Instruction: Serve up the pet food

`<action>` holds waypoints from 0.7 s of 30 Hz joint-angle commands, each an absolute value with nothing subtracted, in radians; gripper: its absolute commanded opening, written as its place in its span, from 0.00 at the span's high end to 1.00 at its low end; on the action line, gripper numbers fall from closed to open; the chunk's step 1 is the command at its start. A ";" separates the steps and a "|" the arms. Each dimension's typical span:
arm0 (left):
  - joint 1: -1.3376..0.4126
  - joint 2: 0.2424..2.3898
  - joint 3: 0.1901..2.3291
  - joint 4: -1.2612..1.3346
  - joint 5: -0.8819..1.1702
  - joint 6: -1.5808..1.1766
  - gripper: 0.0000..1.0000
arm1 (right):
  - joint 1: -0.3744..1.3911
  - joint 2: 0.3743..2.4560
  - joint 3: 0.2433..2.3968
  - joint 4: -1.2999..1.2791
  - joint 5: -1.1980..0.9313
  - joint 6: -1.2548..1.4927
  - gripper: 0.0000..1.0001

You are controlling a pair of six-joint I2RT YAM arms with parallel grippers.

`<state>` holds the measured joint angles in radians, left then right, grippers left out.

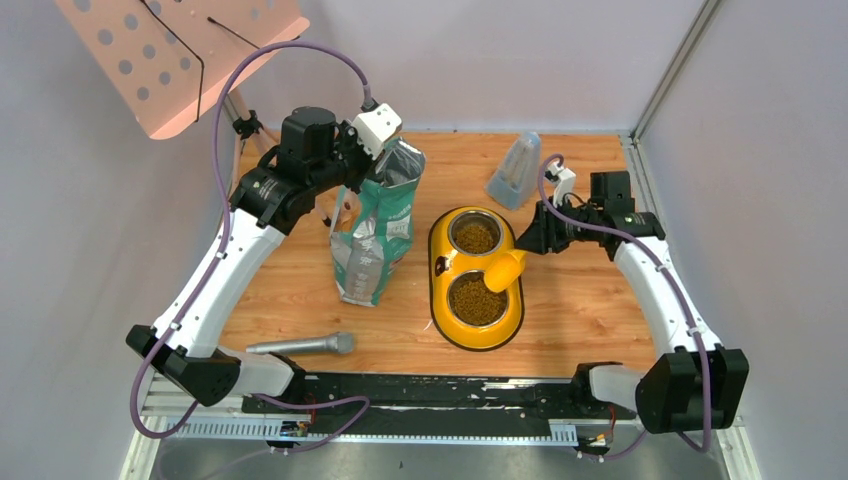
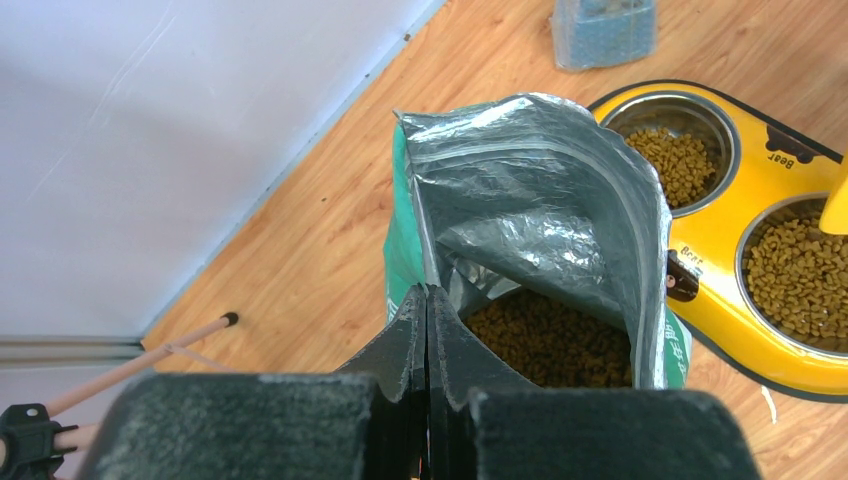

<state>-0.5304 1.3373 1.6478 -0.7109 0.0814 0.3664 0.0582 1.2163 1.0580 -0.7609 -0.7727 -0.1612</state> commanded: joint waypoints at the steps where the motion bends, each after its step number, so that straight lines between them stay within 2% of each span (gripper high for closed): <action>1: -0.533 1.302 1.680 -0.556 0.110 0.385 1.00 | 0.107 1.189 1.141 -0.802 -0.742 -0.251 1.00; 7: -0.534 1.302 1.687 -0.570 0.107 0.391 1.00 | 0.113 1.241 1.343 -0.819 -0.727 -0.265 1.00; 12: -0.534 1.303 1.695 -0.582 0.104 0.399 1.00 | 0.137 1.246 1.310 -0.830 -0.708 -0.275 1.00; 21: -0.533 1.302 1.686 -0.575 0.104 0.403 1.00 | 0.135 1.278 1.384 -0.817 -0.727 -0.234 1.00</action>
